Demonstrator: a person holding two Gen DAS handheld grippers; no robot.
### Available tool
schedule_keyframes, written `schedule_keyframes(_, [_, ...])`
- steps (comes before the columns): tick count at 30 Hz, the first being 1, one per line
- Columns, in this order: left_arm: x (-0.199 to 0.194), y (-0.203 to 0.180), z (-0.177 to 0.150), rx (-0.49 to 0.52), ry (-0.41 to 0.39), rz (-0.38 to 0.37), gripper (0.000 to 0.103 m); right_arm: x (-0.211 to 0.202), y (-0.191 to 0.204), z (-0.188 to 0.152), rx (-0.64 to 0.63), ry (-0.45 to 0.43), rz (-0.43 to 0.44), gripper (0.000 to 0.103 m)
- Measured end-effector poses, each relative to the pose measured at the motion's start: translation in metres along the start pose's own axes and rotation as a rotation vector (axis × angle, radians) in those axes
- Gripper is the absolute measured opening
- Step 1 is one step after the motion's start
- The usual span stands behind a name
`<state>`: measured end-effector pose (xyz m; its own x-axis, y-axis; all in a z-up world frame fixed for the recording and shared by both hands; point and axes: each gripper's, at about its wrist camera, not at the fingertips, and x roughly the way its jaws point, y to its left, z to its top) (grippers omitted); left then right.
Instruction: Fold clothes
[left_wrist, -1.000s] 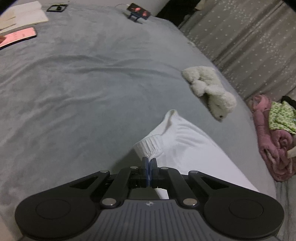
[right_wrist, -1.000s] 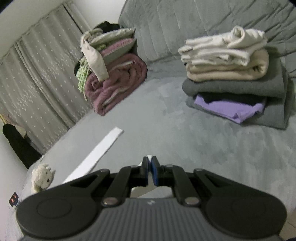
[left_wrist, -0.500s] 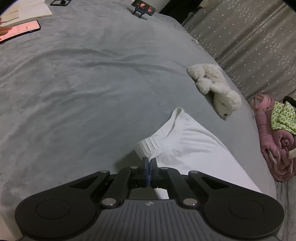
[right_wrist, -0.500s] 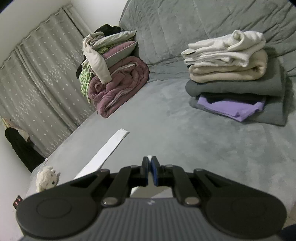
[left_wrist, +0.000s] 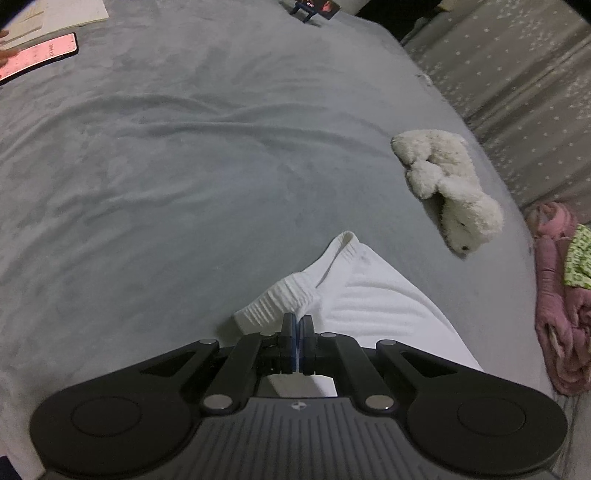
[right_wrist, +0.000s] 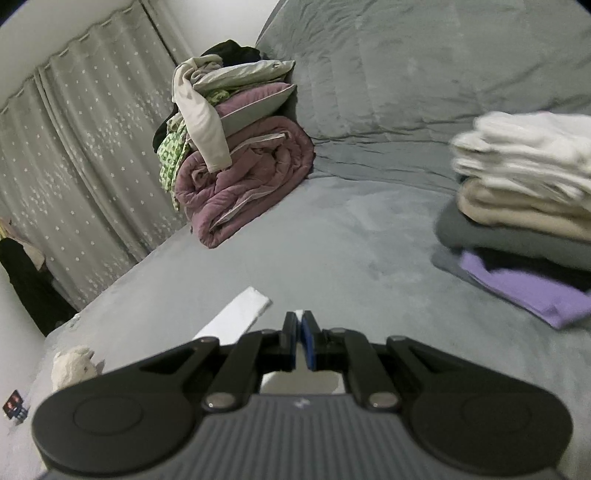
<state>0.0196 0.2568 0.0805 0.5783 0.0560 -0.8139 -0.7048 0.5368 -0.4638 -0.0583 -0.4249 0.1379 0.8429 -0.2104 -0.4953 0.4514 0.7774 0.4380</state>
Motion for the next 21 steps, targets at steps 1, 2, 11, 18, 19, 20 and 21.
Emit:
schedule_keyframes(1, [0.003,-0.005,0.002,0.002,-0.002,0.014,0.000,0.009,0.006,0.004,-0.011,-0.001,-0.006,0.005])
schedule_keyframes(2, [0.006,-0.011,0.004,0.002,-0.003,0.028,0.000,0.019,0.011,0.008,-0.020,-0.001,-0.010,0.005])
schedule_keyframes(11, [0.044,-0.061,0.023,0.041,0.012,0.132,0.000,0.109,0.047,0.024,-0.048,0.046,-0.043,0.005])
schedule_keyframes(18, [0.095,-0.091,0.037,0.039,0.069,0.230,0.000,0.183,0.073,0.027,-0.077,0.104,-0.074,0.005])
schedule_keyframes(19, [0.102,-0.094,0.038,0.030,0.073,0.242,0.000,0.193,0.077,0.027,-0.083,0.111,-0.080,0.005])
schedule_keyframes(20, [0.109,-0.097,0.040,0.020,0.080,0.254,0.000,0.204,0.081,0.027,-0.090,0.119,-0.087,0.005])
schedule_keyframes(21, [0.115,-0.098,0.042,0.009,0.085,0.258,0.000,0.212,0.084,0.027,-0.098,0.125,-0.092,0.005])
